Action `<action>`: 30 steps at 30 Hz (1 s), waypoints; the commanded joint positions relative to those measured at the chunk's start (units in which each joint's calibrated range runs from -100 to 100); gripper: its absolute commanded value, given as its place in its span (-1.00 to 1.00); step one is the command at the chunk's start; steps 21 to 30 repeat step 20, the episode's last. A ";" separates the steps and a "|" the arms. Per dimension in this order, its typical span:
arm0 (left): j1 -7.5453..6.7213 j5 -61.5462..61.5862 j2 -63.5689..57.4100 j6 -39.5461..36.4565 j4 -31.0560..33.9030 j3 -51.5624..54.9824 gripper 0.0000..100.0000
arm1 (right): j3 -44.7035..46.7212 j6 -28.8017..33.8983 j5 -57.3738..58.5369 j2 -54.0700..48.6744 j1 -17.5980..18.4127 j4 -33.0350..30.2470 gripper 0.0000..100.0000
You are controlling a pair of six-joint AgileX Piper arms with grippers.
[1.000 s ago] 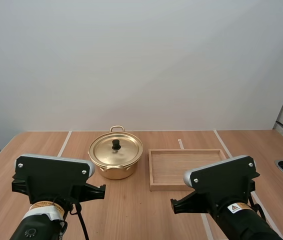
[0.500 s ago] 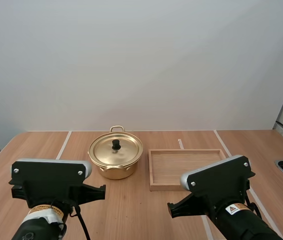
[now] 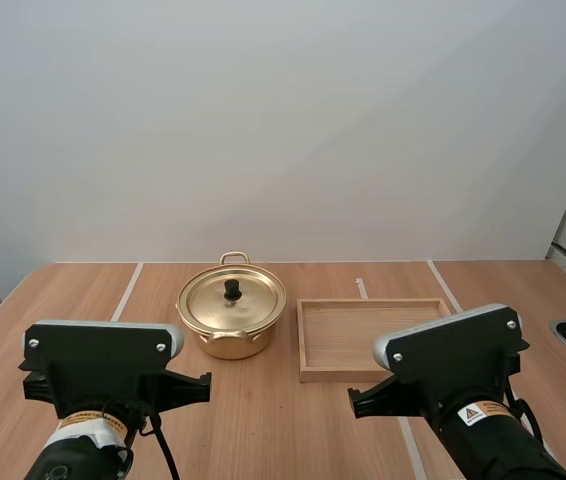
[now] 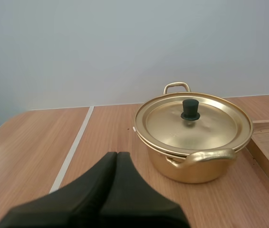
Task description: Open the pot, put the grape inside, and close it
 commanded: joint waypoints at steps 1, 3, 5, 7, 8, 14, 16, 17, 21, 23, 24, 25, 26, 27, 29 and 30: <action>0.08 -1.77 -0.37 -0.29 -0.85 0.04 -1.00 | 0.00 18.19 -1.48 -0.31 0.15 -14.52 -1.00; 0.08 -1.77 -0.37 -0.29 -0.85 0.04 -1.00 | 0.00 26.95 -1.48 -0.31 0.15 -20.48 -1.00; 0.08 -1.77 -0.37 -0.29 -0.85 0.04 -1.00 | 0.00 29.66 -0.21 -0.31 0.15 -23.08 -1.00; 0.08 -1.77 -0.37 -0.29 -0.85 0.04 -1.00 | 0.00 29.66 2.26 -0.31 0.15 -23.08 -1.00; 0.08 -1.77 -0.37 -0.29 -0.85 0.04 -1.00 | 0.00 29.66 3.44 -0.31 0.15 -23.08 -1.00; 0.08 -1.77 -0.37 -0.29 -0.85 0.04 -1.00 | 0.00 29.66 3.44 -0.31 0.15 -23.08 -1.00; 0.08 -1.77 -0.37 -0.29 -0.85 0.04 -1.00 | 0.00 29.57 3.43 -0.31 0.15 -23.08 -1.00; 0.08 -1.77 -0.37 -0.29 -0.85 0.04 -1.00 | 0.00 29.48 3.43 -0.31 0.15 -23.08 -1.00; 0.08 -1.77 -0.37 -0.29 -0.85 0.04 -1.00 | 0.00 29.41 3.43 -0.31 0.15 -23.23 -1.00; 0.08 -1.77 -0.37 -0.29 -0.85 0.04 -1.00 | 0.00 29.41 3.43 -0.31 0.15 -23.23 -1.00; 0.08 -1.77 -0.37 -0.29 -0.85 0.04 -1.00 | 0.00 29.41 3.43 -0.31 0.15 -23.23 -1.00; 0.08 -1.77 -0.37 -0.29 -0.85 0.04 -1.00 | 0.00 29.41 3.43 -0.31 0.15 -23.23 -1.00; 0.08 -1.77 -0.37 -0.29 -0.85 0.04 -1.00 | 0.00 29.41 3.43 -0.31 0.15 -23.23 -1.00; 0.08 -1.77 -0.37 -0.29 -0.85 0.04 -1.00 | 0.00 29.41 3.43 -0.31 0.15 -23.23 -1.00; 0.08 -1.77 -0.37 -0.29 -0.85 0.04 -1.00 | 0.00 29.41 3.43 -0.31 0.15 -23.23 -1.00; 0.08 -1.77 -0.37 -0.29 -0.85 0.04 -1.00 | 0.00 29.41 3.43 -0.31 0.15 -23.23 -1.00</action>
